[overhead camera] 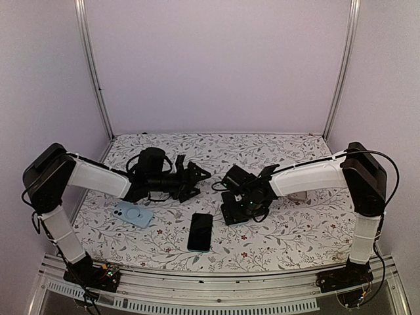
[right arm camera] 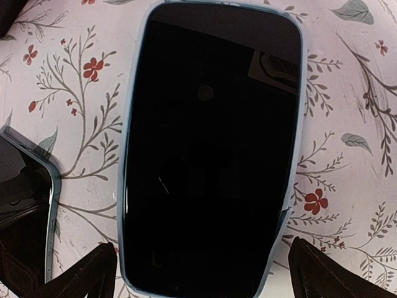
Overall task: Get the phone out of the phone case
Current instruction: Pick up the phone with the phone case at the center of the board.
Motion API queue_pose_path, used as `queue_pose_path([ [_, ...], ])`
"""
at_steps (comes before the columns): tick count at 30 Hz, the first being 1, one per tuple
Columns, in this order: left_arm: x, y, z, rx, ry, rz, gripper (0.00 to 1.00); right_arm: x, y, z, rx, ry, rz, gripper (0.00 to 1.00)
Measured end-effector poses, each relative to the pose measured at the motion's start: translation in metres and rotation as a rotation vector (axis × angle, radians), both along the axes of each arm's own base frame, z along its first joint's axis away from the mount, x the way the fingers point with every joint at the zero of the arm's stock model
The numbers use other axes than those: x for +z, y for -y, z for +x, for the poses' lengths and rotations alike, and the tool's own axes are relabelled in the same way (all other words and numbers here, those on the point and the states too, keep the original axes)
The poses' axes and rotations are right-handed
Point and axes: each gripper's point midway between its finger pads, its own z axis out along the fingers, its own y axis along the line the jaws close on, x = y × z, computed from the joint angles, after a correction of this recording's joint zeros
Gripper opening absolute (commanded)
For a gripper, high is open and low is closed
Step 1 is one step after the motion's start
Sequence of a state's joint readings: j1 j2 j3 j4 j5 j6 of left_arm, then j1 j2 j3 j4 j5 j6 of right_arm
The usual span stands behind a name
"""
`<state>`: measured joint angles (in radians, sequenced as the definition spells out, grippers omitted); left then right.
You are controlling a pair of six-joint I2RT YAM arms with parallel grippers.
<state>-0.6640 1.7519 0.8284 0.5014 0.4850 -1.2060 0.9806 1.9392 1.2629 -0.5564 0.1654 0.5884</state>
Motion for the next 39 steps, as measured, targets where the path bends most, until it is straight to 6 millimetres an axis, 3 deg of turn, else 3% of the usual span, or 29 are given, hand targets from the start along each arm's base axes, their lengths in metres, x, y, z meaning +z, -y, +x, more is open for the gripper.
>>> queue_pose_path([
  [14,0.001,-0.016,0.001,0.021,0.016,0.010,0.95,-0.009,-0.010,-0.001,0.017,-0.040,-0.063,0.90],
  [25,0.001,-0.018,0.000,0.008,0.019,0.001,0.95,-0.009,-0.009,-0.002,-0.004,-0.049,-0.066,0.55],
  [39,0.006,-0.015,-0.002,-0.003,0.009,-0.028,0.94,0.003,0.001,0.000,-0.013,-0.012,-0.084,0.51],
])
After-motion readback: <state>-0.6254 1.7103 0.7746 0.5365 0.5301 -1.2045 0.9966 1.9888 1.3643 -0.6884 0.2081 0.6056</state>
